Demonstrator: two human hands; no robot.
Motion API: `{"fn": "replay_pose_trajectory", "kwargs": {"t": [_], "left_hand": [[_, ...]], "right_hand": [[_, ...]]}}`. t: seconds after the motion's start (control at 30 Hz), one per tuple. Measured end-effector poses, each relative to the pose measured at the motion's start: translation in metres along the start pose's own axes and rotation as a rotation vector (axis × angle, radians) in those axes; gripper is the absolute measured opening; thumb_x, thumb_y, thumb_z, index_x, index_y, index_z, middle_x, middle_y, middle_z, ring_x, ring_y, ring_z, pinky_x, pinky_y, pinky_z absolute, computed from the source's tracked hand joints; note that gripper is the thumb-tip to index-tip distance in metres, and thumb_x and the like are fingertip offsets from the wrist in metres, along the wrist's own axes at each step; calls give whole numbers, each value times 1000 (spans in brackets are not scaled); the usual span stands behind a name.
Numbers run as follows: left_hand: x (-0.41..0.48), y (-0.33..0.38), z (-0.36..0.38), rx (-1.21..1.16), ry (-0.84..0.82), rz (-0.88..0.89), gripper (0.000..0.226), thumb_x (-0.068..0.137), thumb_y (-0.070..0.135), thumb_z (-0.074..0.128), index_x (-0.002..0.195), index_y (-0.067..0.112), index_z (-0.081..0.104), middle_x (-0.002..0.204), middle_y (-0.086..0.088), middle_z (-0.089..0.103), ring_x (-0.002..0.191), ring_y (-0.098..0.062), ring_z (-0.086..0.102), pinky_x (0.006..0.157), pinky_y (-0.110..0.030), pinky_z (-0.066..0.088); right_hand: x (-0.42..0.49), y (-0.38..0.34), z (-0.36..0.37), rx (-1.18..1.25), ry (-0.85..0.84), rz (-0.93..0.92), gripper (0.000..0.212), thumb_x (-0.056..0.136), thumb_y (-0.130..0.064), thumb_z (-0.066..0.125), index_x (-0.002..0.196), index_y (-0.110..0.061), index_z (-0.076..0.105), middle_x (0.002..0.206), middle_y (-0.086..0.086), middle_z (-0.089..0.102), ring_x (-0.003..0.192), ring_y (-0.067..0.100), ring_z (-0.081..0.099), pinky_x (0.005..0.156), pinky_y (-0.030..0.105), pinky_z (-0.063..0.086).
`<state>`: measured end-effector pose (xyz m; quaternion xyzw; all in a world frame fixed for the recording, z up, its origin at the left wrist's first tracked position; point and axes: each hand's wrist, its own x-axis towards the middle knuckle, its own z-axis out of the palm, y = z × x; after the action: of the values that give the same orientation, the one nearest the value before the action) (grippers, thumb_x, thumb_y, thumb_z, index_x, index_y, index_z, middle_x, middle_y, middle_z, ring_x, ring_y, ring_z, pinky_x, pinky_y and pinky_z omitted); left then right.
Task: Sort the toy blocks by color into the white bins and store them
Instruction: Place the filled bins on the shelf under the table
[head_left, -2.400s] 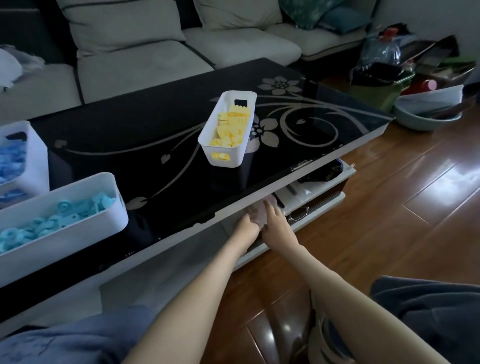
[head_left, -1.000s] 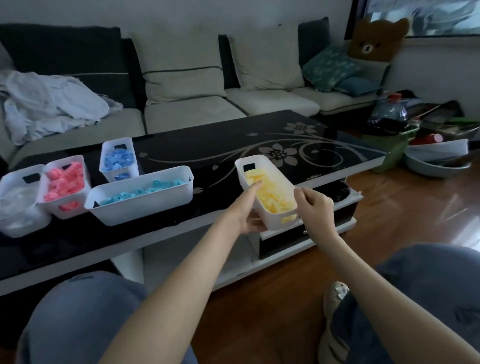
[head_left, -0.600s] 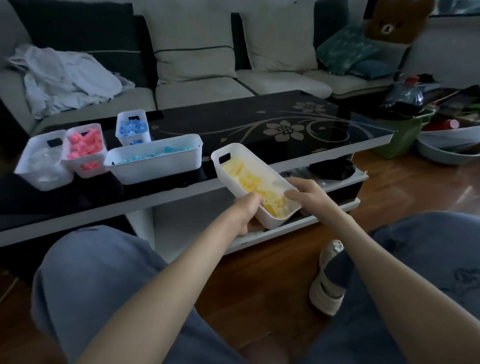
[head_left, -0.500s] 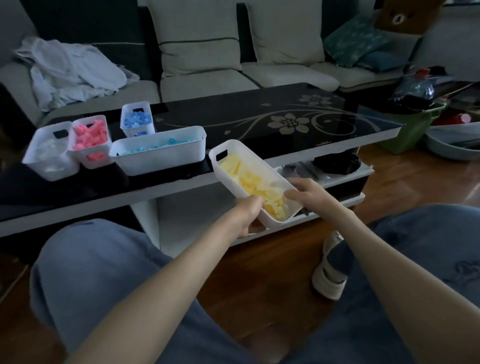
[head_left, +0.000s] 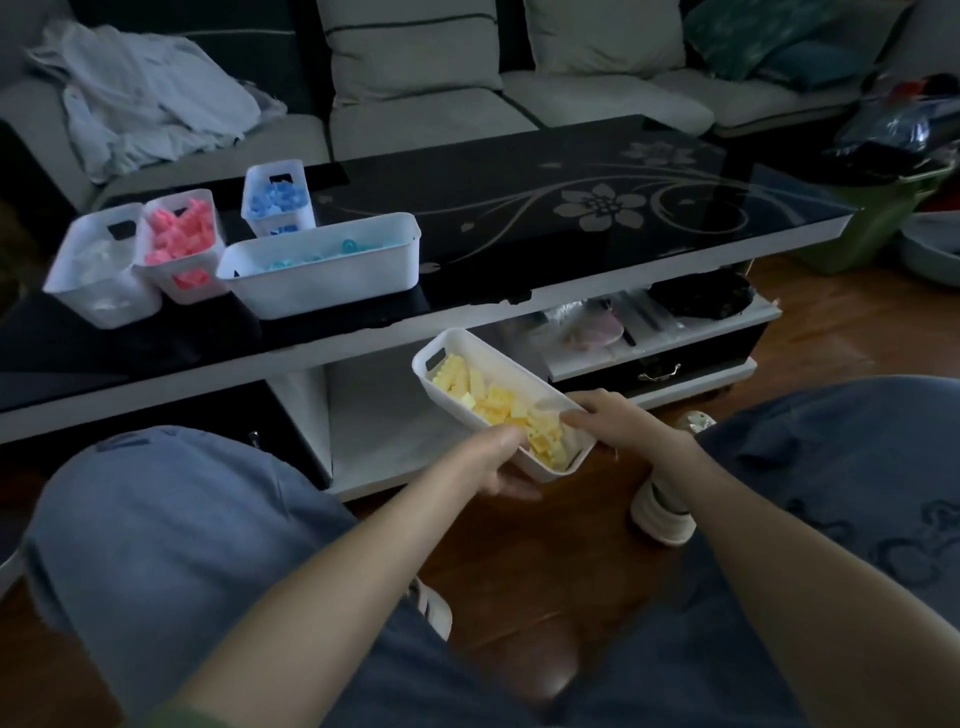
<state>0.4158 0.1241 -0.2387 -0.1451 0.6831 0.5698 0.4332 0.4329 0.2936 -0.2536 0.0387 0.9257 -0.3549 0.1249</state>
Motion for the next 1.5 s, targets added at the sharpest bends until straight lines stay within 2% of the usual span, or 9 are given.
{"fn": "replay_pose_trajectory", "kwargs": {"t": [0.23,0.43,0.57,0.7,0.9,1.1,1.23,1.37,1.5], "left_hand": [[55,-10,5,-117,-2,-65,21,99,8,28,111,8,46,91,-14,61,77,-22,64,65,-38,58],[113,-1,-6,-198,104,-112,23,98,12,37,114,9,53,96,-10,64,76,-20,65,50,-30,58],[156,4,-11,-75,257,-45,28,97,21,37,119,15,53,107,-8,64,86,-24,68,54,-27,55],[179,9,-17,71,345,9,20,97,17,37,110,14,52,107,-8,60,92,-25,61,61,-30,53],[209,17,-23,-223,192,-8,28,92,12,53,119,18,53,102,-7,66,93,-23,65,83,-35,54],[204,36,-26,-67,228,115,54,99,9,38,147,31,24,142,-1,43,126,-24,45,87,-34,41],[189,43,-24,54,343,188,54,97,2,33,147,22,25,143,-5,43,126,-26,45,97,-36,42],[148,56,-21,121,304,245,44,96,3,34,138,14,38,137,-8,47,117,-23,48,84,-27,39],[94,73,-25,174,293,426,34,99,6,35,129,13,49,129,-3,53,109,-18,53,69,-18,42]], "right_hand": [[38,29,24,50,-20,120,17,98,-23,44,89,-26,58,72,-4,55,55,6,48,37,9,35],[87,48,48,87,37,250,30,98,-31,43,94,-10,64,91,12,62,88,30,60,68,32,45],[117,55,64,183,65,384,26,96,-28,43,89,-9,58,88,12,61,90,31,59,68,27,39],[139,60,75,361,35,518,22,95,-25,46,109,-12,57,71,2,58,55,13,54,45,15,40],[156,78,86,935,19,632,37,87,-5,57,123,-6,50,75,9,60,55,18,55,45,24,45],[164,75,85,666,-22,548,64,88,-3,56,144,-11,28,130,13,52,99,25,59,84,36,50],[160,55,73,389,-63,519,52,89,-14,54,138,-9,38,106,9,61,78,17,58,66,25,47],[145,16,57,235,-12,352,33,92,-15,48,124,-8,54,109,9,63,75,13,62,69,28,51],[120,-32,39,222,132,192,24,93,-12,44,115,-10,55,83,3,64,71,18,62,59,27,49]]}}
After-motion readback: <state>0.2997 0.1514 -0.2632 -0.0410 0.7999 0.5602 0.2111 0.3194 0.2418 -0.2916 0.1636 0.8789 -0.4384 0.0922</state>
